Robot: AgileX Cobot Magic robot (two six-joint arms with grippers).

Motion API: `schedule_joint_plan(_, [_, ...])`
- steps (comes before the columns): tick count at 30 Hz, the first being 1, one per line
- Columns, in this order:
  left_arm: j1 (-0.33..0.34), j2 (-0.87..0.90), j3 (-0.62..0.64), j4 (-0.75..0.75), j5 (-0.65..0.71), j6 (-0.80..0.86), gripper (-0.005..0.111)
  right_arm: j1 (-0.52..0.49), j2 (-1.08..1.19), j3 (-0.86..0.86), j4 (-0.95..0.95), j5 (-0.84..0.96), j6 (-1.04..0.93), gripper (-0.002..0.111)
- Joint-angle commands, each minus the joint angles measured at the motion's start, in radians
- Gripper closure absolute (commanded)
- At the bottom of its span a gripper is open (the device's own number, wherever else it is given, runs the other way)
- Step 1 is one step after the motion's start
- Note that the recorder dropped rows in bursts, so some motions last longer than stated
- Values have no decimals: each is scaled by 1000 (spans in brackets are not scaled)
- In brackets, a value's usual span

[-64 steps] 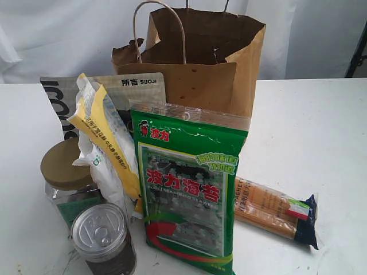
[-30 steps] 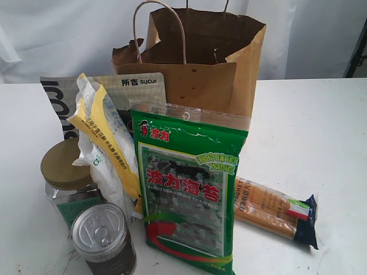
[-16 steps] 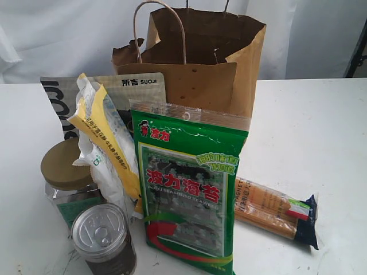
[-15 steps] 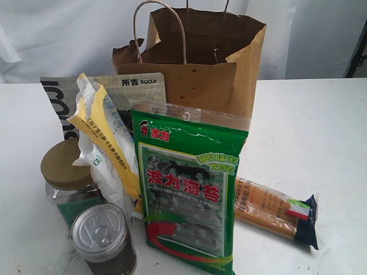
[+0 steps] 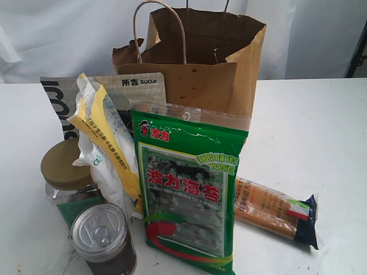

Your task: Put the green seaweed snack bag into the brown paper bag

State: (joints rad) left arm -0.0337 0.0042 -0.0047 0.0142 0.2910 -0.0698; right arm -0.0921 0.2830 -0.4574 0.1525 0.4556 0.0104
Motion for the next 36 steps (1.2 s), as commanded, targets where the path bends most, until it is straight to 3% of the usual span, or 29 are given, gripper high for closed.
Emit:
schedule_joint_plan(1, [-5,-4,5,0,-10,-2,106,-7,127,-53,182,155,-170,108])
schedule_joint_plan(6, [-5,-4,5,0,-10,-2,106,-7,208,-76,333,279,-225,108])
schedule_joint_plan(18, [-5,-4,5,0,-10,-2,106,-2,214,-76,399,236,-250,108])
schedule_joint_plan(28, [-5,-4,5,0,-10,-2,106,91,381,-209,330,363,-332,108])
schedule_joint_plan(36, [-5,-4,5,0,-10,-2,106,199,539,-285,299,338,-337,108])
